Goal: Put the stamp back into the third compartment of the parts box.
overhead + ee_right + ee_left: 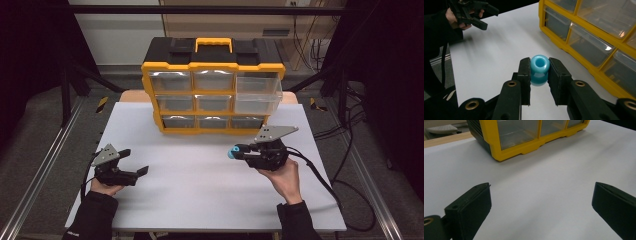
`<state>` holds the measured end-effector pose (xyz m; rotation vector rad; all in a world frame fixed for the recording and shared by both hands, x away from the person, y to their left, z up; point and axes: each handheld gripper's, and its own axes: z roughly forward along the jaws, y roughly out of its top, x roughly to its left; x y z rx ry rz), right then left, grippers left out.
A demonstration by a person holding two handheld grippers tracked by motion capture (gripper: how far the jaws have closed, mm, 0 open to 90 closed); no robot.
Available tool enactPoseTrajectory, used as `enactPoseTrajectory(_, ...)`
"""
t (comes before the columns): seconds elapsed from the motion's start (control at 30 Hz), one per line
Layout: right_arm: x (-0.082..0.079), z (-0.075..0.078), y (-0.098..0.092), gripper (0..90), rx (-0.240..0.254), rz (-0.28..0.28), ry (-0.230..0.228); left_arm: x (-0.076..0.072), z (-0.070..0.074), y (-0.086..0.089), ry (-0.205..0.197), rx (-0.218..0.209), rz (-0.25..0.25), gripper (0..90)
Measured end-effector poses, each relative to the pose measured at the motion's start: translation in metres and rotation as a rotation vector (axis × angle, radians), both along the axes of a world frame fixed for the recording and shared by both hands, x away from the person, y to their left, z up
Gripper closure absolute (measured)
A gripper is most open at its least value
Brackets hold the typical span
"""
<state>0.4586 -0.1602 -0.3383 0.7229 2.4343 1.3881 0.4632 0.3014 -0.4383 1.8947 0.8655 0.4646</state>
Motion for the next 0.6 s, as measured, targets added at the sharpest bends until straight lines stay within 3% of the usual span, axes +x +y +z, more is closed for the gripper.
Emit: enactPoseTrajectory(0.6,0.0,0.012,-0.004,72.8,-0.006,0.002,0.001,0.0,0.0,0.0,0.0,-0.001,0.002,2.1)
